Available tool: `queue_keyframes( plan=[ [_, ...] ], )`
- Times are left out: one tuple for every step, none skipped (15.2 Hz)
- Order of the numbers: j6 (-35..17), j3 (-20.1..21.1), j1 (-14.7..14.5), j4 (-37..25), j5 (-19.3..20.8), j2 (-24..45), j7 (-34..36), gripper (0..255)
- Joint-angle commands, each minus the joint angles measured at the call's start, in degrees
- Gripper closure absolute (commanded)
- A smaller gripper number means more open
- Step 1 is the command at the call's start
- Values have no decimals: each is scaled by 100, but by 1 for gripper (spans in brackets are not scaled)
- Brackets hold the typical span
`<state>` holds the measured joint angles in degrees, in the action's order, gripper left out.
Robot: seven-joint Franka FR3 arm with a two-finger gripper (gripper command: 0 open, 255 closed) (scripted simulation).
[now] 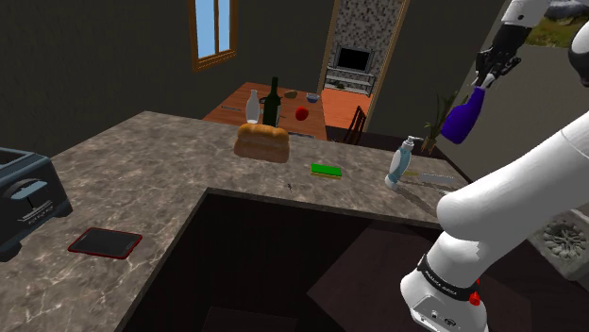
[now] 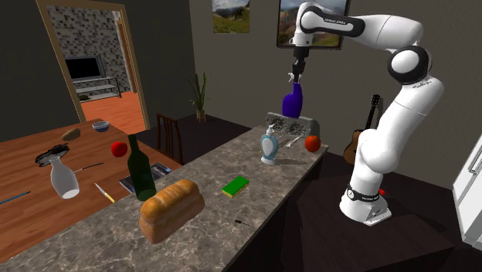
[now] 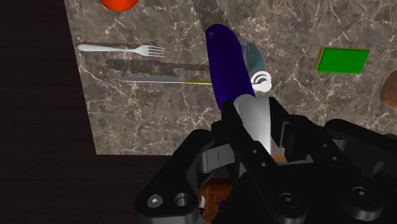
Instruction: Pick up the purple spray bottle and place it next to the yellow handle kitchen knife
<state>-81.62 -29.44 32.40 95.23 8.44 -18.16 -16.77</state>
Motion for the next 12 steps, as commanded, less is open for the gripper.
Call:
queue_keyframes(
  plan=[
    [143, -225, 70, -259, 5, 100, -336, 255],
    [203, -350, 103, -408, -12, 183, -508, 255],
    [263, -482, 136, -565, -38, 277, -685, 255],
    [324, -623, 167, -733, -72, 382, -867, 255],
    [387, -769, 202, -910, -120, 501, -1057, 255],
    [452, -924, 241, -1098, -181, 635, -1256, 255],
    [580, -1236, 320, -1473, -337, 922, -1642, 255],
    [490, -1196, 329, -1328, -296, 853, -1608, 255],
    [402, -1165, 330, -1187, -256, 786, -1575, 255],
    [315, -1140, 330, -1050, -218, 723, -1544, 255],
    [230, -1116, 331, -916, -183, 662, -1514, 255],
    [145, -1094, 333, -785, -151, 605, -1486, 255]
  ],
)
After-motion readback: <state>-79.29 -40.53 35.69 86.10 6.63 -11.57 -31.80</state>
